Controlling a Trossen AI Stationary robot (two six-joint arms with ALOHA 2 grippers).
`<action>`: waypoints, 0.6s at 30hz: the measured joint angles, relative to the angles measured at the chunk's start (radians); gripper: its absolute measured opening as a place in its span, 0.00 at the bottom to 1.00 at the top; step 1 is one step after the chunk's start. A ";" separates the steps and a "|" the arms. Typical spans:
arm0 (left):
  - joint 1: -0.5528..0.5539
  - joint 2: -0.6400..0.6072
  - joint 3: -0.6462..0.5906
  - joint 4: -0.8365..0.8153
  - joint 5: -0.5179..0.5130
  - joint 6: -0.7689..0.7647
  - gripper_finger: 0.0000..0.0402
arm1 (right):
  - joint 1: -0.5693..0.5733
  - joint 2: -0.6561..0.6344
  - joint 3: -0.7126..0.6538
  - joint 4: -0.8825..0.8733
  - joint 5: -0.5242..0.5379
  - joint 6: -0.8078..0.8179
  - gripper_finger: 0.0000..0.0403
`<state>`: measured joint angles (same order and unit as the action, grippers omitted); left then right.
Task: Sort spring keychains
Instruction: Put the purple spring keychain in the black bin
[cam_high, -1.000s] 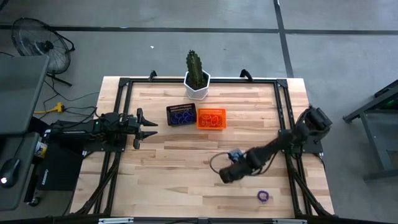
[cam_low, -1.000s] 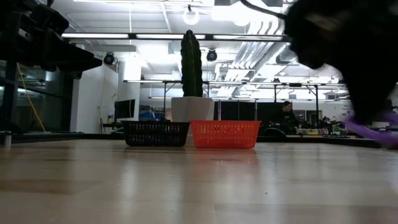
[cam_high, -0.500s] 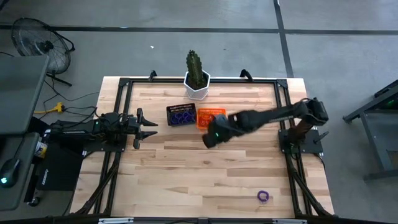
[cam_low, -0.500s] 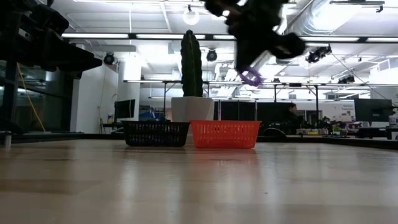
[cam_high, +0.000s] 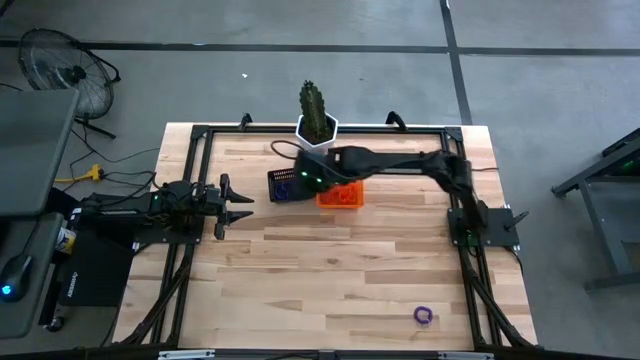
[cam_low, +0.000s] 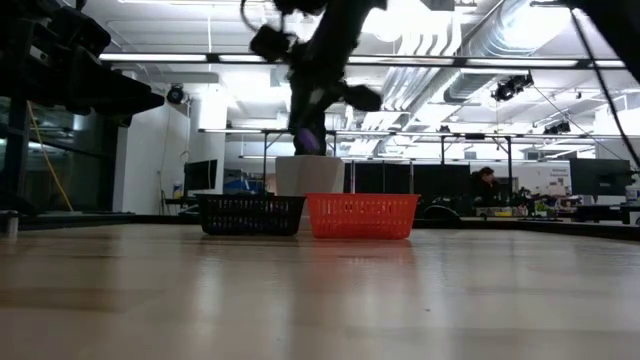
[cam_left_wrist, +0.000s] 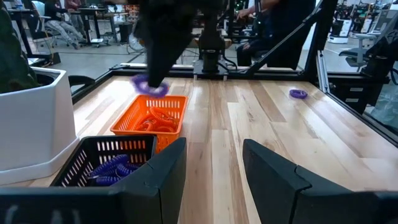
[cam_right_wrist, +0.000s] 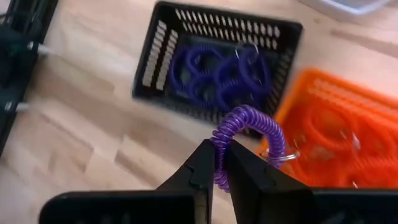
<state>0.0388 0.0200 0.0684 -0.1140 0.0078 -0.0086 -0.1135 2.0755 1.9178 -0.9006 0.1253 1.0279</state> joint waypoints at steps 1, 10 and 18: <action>0.000 0.000 0.000 0.000 0.000 0.000 0.39 | -0.006 0.028 0.029 0.003 0.004 -0.004 0.07; 0.000 0.000 0.000 0.000 0.000 0.000 0.39 | -0.036 0.227 0.190 0.109 -0.020 -0.008 0.07; 0.000 0.000 0.000 0.000 0.000 0.000 0.39 | -0.039 0.271 0.195 0.138 -0.024 -0.010 0.08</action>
<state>0.0389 0.0200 0.0682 -0.1139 0.0078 -0.0086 -0.1528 2.3466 2.1124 -0.7631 0.1014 1.0176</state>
